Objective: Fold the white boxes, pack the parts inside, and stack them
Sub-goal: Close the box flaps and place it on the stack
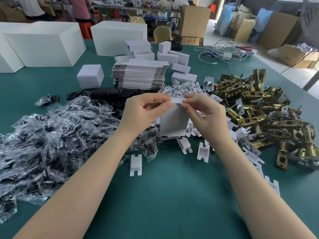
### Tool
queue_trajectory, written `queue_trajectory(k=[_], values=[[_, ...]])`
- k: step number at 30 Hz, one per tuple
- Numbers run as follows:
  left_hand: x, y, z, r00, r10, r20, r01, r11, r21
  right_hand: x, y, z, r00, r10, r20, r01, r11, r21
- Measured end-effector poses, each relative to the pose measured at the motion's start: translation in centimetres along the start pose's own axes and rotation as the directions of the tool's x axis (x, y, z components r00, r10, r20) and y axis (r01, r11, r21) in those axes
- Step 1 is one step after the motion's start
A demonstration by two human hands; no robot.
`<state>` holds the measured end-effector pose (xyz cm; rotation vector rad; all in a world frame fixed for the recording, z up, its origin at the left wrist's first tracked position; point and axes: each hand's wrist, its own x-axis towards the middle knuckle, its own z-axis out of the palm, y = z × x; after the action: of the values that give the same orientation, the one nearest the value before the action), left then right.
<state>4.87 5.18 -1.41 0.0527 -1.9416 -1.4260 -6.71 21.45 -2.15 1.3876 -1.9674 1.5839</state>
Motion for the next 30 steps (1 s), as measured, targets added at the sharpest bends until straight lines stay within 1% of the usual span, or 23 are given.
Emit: queue_trajectory(k=[4,8,10,12,13,14,15,16,17,19,21,22,23,24,26,27,28,30], values=[[-0.1,-0.6,-0.3,0.987,0.154,0.052,-0.160,0.978,0.134,-0.1,0.2,0.1,1.000,-0.011,-0.008,0.011,1.000,-0.006],[-0.2,-1.2,0.2,0.986,0.160,0.041,-0.164,0.974,0.155,-0.3,0.8,0.2,1.000,-0.023,-0.006,0.023,0.998,-0.067],[-0.6,-1.3,0.7,0.996,0.078,0.046,-0.083,0.990,0.112,-0.6,0.9,0.5,0.999,0.036,0.021,-0.036,0.999,-0.030],[-1.0,-1.9,1.0,0.991,-0.097,0.088,0.090,0.992,0.087,-0.8,0.6,1.0,0.992,0.109,0.058,-0.111,0.993,0.036],[-1.1,-2.4,1.1,0.974,-0.186,0.127,0.170,0.977,0.130,-1.0,0.6,1.3,0.989,0.129,0.068,-0.132,0.990,0.046],[-1.2,-2.9,1.1,0.955,-0.248,0.163,0.211,0.954,0.211,-1.3,0.8,1.5,0.988,0.137,0.070,-0.140,0.989,0.039],[-1.1,-3.3,1.1,0.941,-0.287,0.180,0.226,0.928,0.296,-1.7,1.1,1.7,0.988,0.139,0.065,-0.141,0.990,0.022],[-1.0,-3.5,1.1,0.934,-0.313,0.174,0.240,0.908,0.343,-2.0,1.3,1.9,0.988,0.144,0.057,-0.144,0.990,0.002],[-0.9,-3.5,1.2,0.929,-0.334,0.157,0.268,0.903,0.337,-2.3,1.4,2.1,0.987,0.156,0.048,-0.155,0.988,-0.018],[-0.8,-3.2,1.2,0.925,-0.359,0.120,0.321,0.912,0.257,-2.7,1.5,2.4,0.981,0.194,0.010,-0.193,0.980,-0.039],[-0.7,-2.4,1.1,0.929,-0.362,0.077,0.346,0.924,0.166,-2.9,1.7,2.5,0.972,0.223,-0.076,-0.223,0.975,0.012],[-0.4,-1.7,0.8,0.924,-0.379,0.051,0.375,0.925,0.067,-2.8,1.7,2.5,0.966,0.230,-0.117,-0.229,0.973,0.030],[0.0,-1.1,0.4,0.913,-0.406,0.022,0.407,0.911,-0.068,-2.8,1.8,2.4,0.962,0.238,-0.134,-0.237,0.971,0.023],[0.6,-0.4,-0.2,0.896,-0.444,-0.011,0.431,0.874,-0.224,-2.8,1.9,2.4,0.961,0.250,-0.120,-0.252,0.968,-0.001],[2.2,0.8,-2.0,0.857,-0.507,-0.086,0.404,0.767,-0.499,-2.9,2.1,2.6,0.958,0.283,-0.048,-0.286,0.956,-0.067],[3.3,1.3,-3.0,0.837,-0.530,-0.136,0.372,0.733,-0.569,-2.9,2.1,2.6,0.955,0.295,-0.013,-0.294,0.950,-0.107],[4.5,1.5,-4.1,0.816,-0.546,-0.192,0.344,0.725,-0.597,-2.9,2.1,2.7,0.954,0.300,0.019,-0.294,0.944,-0.151],[7.4,1.5,-6.7,0.762,-0.560,-0.325,0.310,0.756,-0.576,-2.9,1.9,2.9,0.950,0.304,0.071,-0.282,0.934,-0.221]])
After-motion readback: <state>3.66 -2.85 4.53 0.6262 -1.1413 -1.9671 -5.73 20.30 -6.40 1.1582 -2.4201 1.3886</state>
